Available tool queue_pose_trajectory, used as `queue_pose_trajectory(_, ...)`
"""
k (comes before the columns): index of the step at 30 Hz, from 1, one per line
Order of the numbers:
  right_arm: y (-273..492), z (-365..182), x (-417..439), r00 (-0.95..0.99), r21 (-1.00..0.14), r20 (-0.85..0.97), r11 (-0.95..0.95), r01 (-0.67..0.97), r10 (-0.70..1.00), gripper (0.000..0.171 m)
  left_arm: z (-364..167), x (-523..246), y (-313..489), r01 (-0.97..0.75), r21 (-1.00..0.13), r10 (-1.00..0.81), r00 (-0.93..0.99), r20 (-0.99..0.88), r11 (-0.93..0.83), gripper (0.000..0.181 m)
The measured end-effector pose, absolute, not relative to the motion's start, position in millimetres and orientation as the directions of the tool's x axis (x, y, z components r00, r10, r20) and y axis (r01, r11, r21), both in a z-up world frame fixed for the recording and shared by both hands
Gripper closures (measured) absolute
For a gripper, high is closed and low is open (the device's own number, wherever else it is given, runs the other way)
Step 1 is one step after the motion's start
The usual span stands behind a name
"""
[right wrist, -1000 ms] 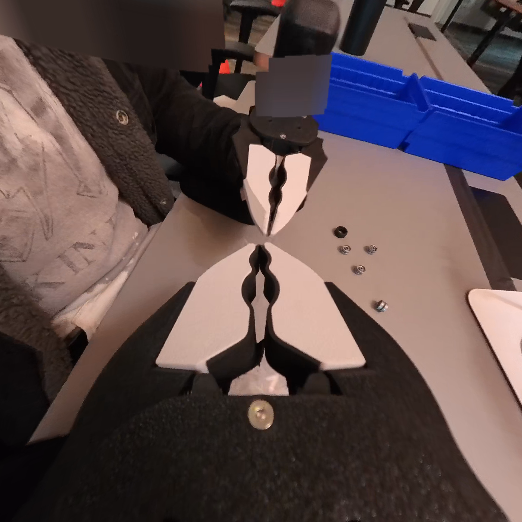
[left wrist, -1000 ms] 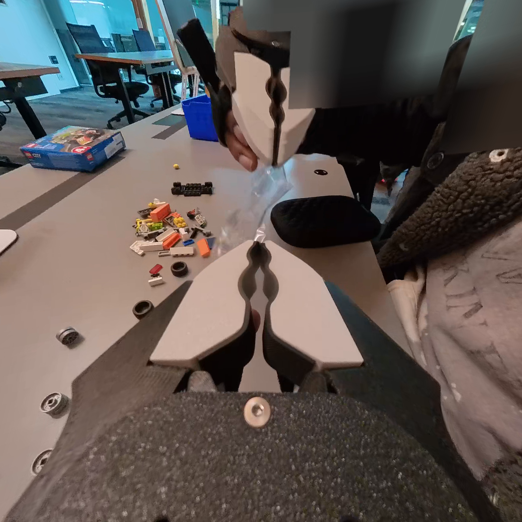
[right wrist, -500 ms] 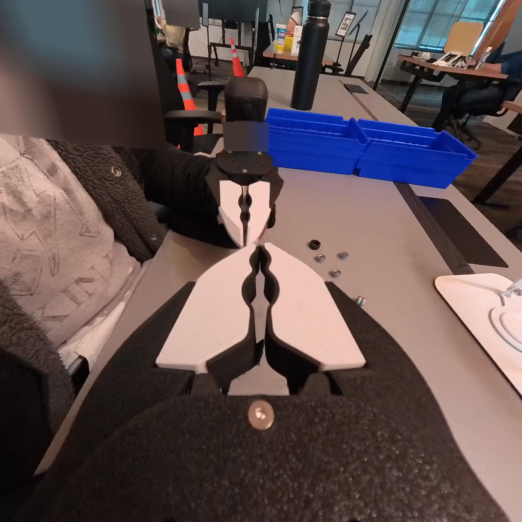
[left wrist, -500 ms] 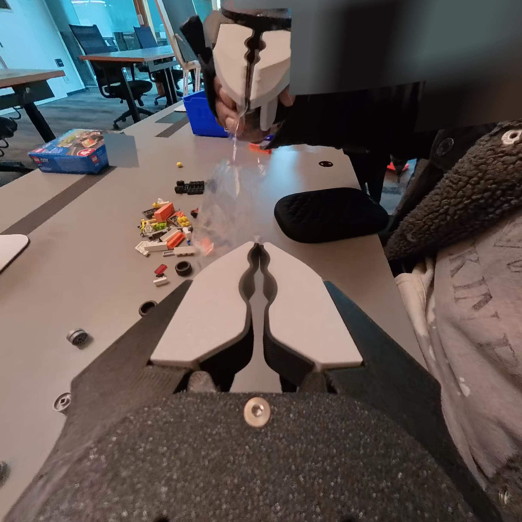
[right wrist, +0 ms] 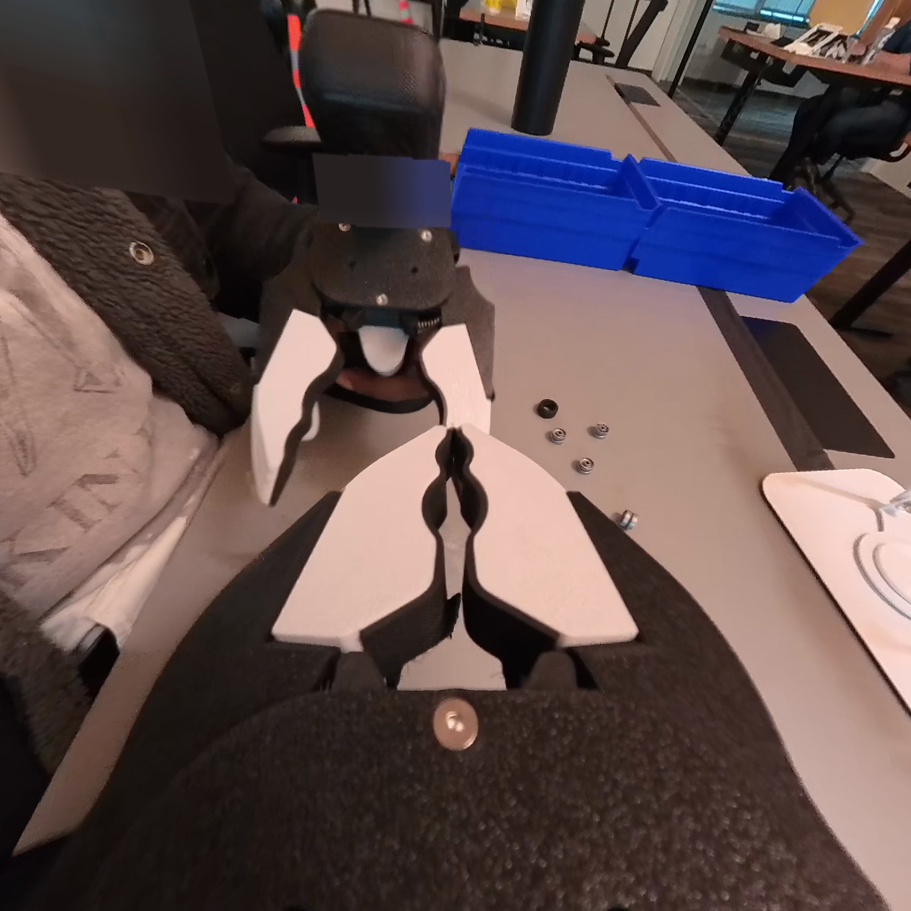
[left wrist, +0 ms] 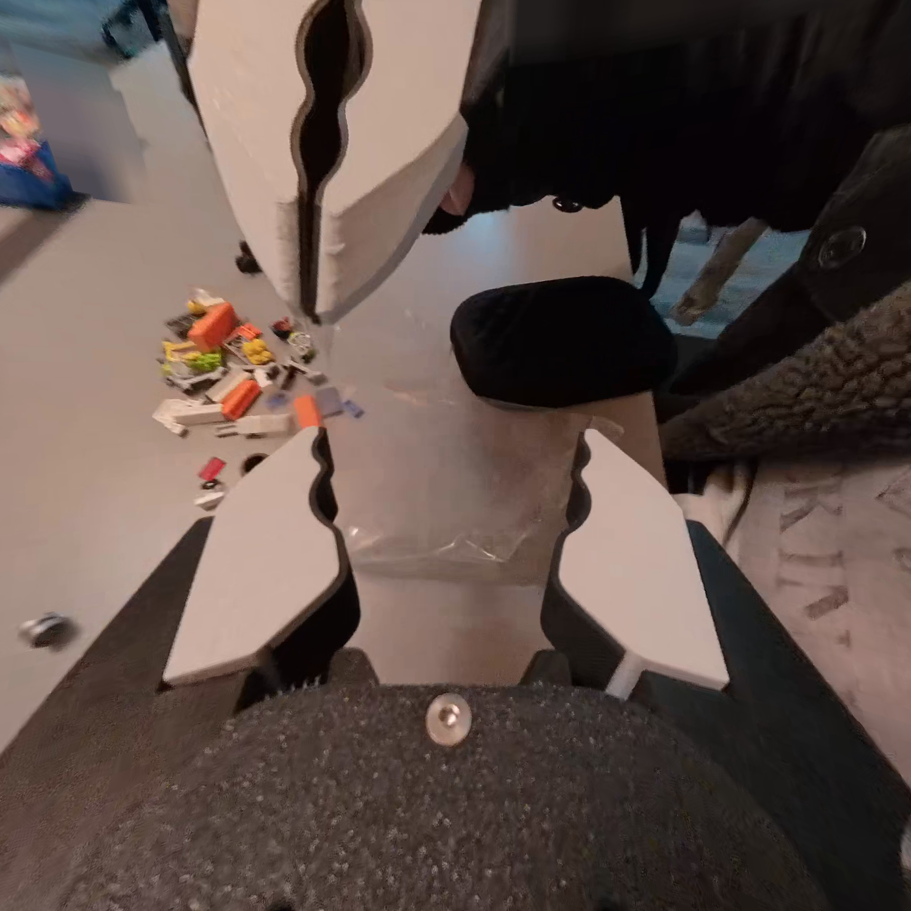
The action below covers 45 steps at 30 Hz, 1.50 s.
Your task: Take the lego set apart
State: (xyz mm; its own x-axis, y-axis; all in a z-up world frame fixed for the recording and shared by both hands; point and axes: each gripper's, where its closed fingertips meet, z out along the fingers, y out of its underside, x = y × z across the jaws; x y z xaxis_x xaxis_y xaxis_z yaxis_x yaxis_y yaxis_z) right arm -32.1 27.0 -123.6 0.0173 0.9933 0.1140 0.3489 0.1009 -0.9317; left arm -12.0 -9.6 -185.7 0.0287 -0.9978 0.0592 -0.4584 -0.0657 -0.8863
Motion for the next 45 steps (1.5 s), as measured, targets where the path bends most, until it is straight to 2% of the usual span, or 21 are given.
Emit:
queue_pose_trajectory(3,30.9,-123.0,-33.6,0.049,-0.920,0.137,0.109,0.376,0.989,0.171,-180.2,-7.0,-14.8,-0.421,-0.891,-0.984,0.022,0.175,-0.168,0.080)
queue_pose_trajectory(7,39.2,-121.2,-33.1,0.103,-0.911,0.161,0.108,0.399,0.982,0.171,-157.9,-15.4,-0.4,-0.316,-0.905,-0.959,0.099,0.267,-0.284,0.081)
queue_pose_trajectory(12,59.0,-128.0,-31.4,0.239,-0.870,0.194,0.055,0.490,0.952,0.171,-149.1,-23.0,0.4,-0.323,-0.904,-0.951,0.219,0.217,-0.281,0.081)
queue_pose_trajectory(18,78.3,-128.1,-28.4,0.411,-0.834,0.177,-0.085,0.545,0.894,0.171,-164.1,-25.4,20.1,-0.348,-0.899,-0.905,0.410,0.110,-0.267,0.077)
queue_pose_trajectory(23,78.3,-127.3,-37.3,0.461,-0.815,0.169,-0.140,0.563,0.871,0.171,-174.9,-8.3,38.4,-0.418,-0.878,-0.865,0.502,-0.007,-0.235,0.077)
queue_pose_trajectory(24,77.6,-126.2,-39.2,0.464,-0.816,0.163,-0.145,0.559,0.871,0.171,-183.2,-7.3,46.6,-0.454,-0.859,-0.851,0.523,-0.042,-0.236,0.080)
queue_pose_trajectory(25,76.9,-124.9,-40.8,0.468,-0.819,0.156,-0.151,0.554,0.870,0.171,-192.2,-5.7,49.9,-0.496,-0.835,-0.856,0.514,-0.061,-0.239,0.094)
queue_pose_trajectory(26,76.4,-123.7,-41.5,0.470,-0.821,0.151,-0.154,0.549,0.870,0.171,-196.7,-4.2,50.9,-0.527,-0.826,-0.876,0.473,-0.091,-0.198,0.161)
queue_pose_trajectory(27,76.5,-122.5,-41.4,0.471,-0.824,0.153,-0.151,0.546,0.869,0.171,-197.5,-10.0,62.4,-0.541,-0.829,-0.851,0.495,-0.176,-0.143,0.181)
queue_pose_trajectory(28,76.9,-122.1,-40.4,0.472,-0.825,0.156,-0.149,0.546,0.867,0.171,-205.1,-18.0,66.3,-0.597,-0.790,-0.844,0.489,-0.220,-0.139,0.181)
queue_pose_trajectory(30,76.9,-121.8,-37.9,0.473,-0.830,0.153,-0.148,0.538,0.867,0.171,-198.5,-20.5,62.8,-0.553,-0.820,-0.861,0.479,-0.172,-0.144,0.181)
queue_pose_trajectory(45,83.5,-112.3,-16.2,0.470,-0.857,0.123,-0.145,0.495,0.874,0.171,-189.4,-39.4,51.2,-0.514,-0.851,-0.910,0.395,-0.127,-0.104,0.180)
